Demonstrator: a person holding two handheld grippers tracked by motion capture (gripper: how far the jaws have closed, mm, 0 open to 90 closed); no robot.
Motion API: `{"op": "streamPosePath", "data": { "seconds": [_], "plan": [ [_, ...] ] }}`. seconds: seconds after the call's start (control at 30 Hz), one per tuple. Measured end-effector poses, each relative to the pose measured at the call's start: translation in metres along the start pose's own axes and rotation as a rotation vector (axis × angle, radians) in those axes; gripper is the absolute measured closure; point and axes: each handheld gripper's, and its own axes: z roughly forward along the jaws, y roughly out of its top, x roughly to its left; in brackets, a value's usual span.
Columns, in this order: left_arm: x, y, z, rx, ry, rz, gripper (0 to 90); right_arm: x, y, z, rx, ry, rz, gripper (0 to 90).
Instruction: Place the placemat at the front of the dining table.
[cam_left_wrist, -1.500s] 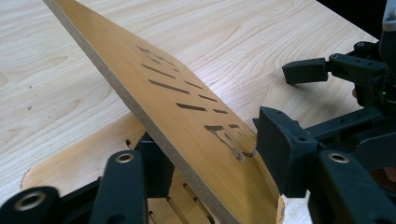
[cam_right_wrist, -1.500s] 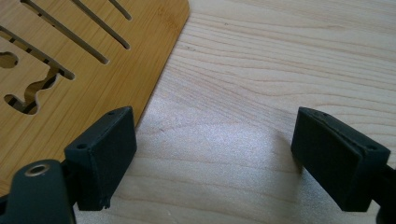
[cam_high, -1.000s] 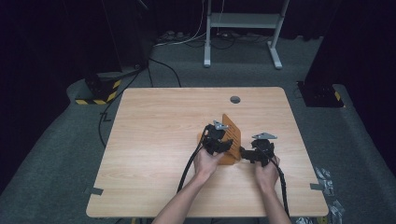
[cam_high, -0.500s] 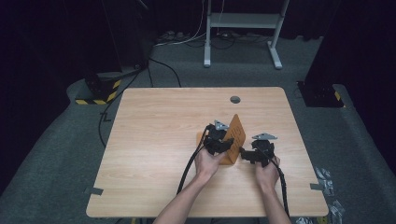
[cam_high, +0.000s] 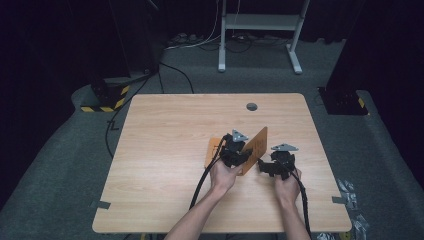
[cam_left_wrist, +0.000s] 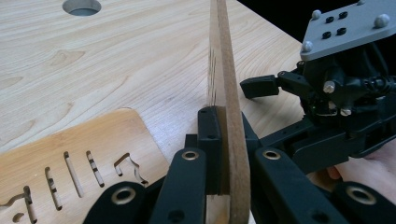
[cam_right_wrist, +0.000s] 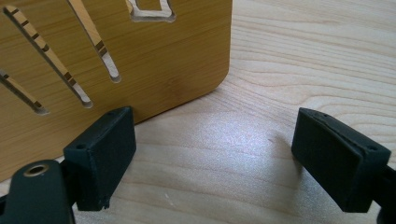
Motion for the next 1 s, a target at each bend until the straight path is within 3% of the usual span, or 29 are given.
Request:
{"op": "streamPosePath", "data": {
  "seconds": [0.37,1.0],
  "plan": [
    [0.000,0.002,-0.012,-0.024,0.011,0.040,86.0,0.000,0.000,0.000,-0.002,-0.003,0.000,13.6],
    [0.011,0.007,-0.038,-0.059,0.048,0.039,86.0,-0.001,0.000,0.000,0.007,0.004,0.001,13.7]
  ]
}}
